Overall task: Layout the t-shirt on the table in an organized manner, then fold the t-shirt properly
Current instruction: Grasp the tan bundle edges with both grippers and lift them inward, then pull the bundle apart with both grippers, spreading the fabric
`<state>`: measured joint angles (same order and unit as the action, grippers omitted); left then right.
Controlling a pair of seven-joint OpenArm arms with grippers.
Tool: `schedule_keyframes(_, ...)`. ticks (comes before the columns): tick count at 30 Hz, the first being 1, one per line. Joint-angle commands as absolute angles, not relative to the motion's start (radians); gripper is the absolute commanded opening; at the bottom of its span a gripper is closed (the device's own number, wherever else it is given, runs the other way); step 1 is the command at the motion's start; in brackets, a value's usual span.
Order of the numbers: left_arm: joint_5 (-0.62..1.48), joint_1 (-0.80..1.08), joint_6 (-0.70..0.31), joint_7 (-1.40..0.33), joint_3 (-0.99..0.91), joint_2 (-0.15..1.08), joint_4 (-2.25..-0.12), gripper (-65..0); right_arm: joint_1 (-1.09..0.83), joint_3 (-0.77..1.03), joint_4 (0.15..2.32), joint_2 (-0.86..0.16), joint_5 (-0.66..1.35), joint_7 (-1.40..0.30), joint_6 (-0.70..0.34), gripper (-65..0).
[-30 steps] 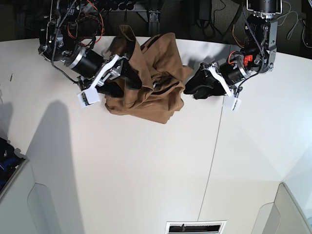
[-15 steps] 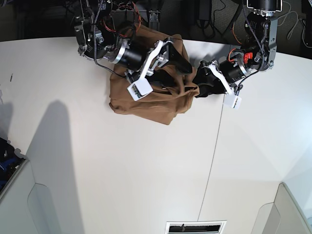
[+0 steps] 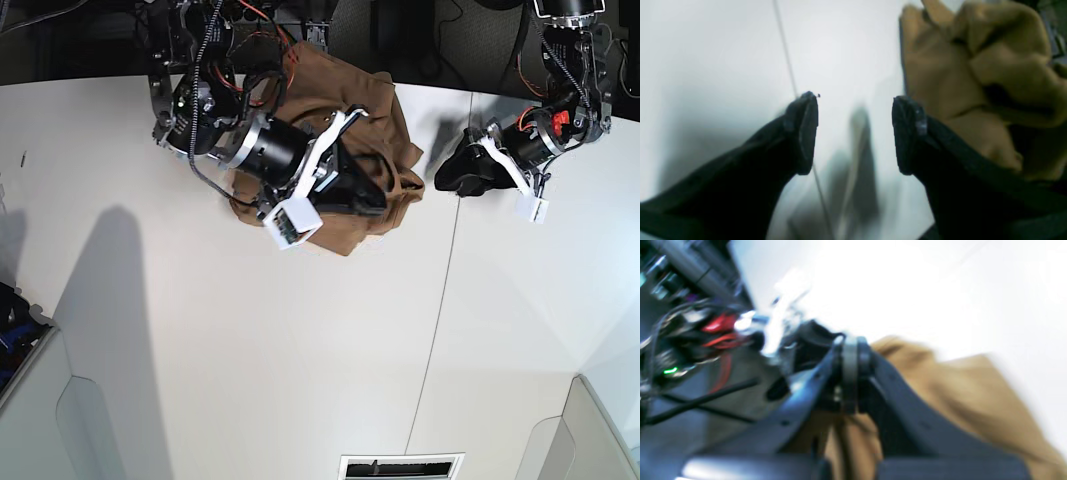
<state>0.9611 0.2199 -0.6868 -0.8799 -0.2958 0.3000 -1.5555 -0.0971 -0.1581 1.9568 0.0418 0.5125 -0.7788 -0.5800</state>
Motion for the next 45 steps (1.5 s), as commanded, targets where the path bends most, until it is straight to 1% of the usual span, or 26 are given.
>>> schedule_keyframes(1, 0.992, 0.213, -0.698, -0.857, -0.302, 0.323, -1.611, -27.7, -0.086, -0.134, 1.981, 0.047, 0.531, -0.756, -0.587, -65.0)
schedule_keyframes(5, 1.002, 0.218, -0.698, -0.859, -0.302, 0.343, -1.758, -27.7, -0.067, -0.054, 1.982, 0.047, 0.507, -0.755, -0.587, -65.0)
schedule_keyframes(9, 1.069, 0.237, -0.698, -0.869, -0.3, 0.348, -1.888, -27.7, -0.059, 0.02, 1.965, 0.046, 0.447, -0.736, -0.572, -65.0)
schedule_keyframes(13, 1.081, 0.265, -0.698, -0.871, -0.227, 0.349, -1.989, -27.8, -0.058, 0.058, 1.886, 0.047, 0.424, -0.699, -0.572, -65.0)
schedule_keyframes(14, 1.078, 0.27, -0.698, -0.873, -0.189, 0.349, -2.006, -29.5, -0.056, 0.059, 1.863, 0.046, 0.408, -0.69, -0.572, -65.0)
schedule_keyframes(17, 1.017, 0.278, -0.698, -0.876, -0.041, 0.348, -2.016, -40.1, -0.056, 0.059, 1.803, 0.046, 0.388, -0.669, -0.572, -65.0)
schedule_keyframes(19, 0.951, 0.278, -0.698, -0.874, 0.056, 0.348, -2.004, -44.2, -0.056, 0.059, 1.772, 0.047, 0.38, -0.65, -0.572, -65.0)
schedule_keyframes(21, 0.895, 0.278, -0.698, -0.856, 0.122, 0.348, -1.982, -45.1, -0.055, 0.059, 1.75, 0.047, 0.365, -0.635, -0.572, -65.0)
schedule_keyframes(24, 0.847, 0.277, -0.698, -0.807, 0.163, 0.348, -1.92, -45.1, -0.041, 0.059, 1.7, 0.047, 0.327, -0.629, -0.572, -65.0)
schedule_keyframes(26, 0.818, 0.275, -0.698, -0.777, 0.163, 0.349, -1.864, -45.1, -0.022, 0.059, 1.654, 0.046, 0.3, -0.629, -0.572, -65.0)
schedule_keyframes(32, 0.754, 0.263, -0.698, -0.774, 0.147, 0.35, -1.71, -45.1, 0.014, 0.059, 1.551, 0.017, 0.292, -0.629, -0.572, -65.0)
schedule_keyframes(40, 0.772, 0.263, -0.698, -0.776, -0.059, 0.353, -1.695, -45.1, 0.004, 0.059, 1.55, -0.003, 0.299, -0.65, -0.572, -65.0)
schedule_keyframes(45, 0.774, 0.218, -0.698, -0.774, -0.076, 0.356, -1.695, -45.1, -0.011, 0.059, 1.552, -0.002, 0.376, -0.667, -0.572, -65.0)
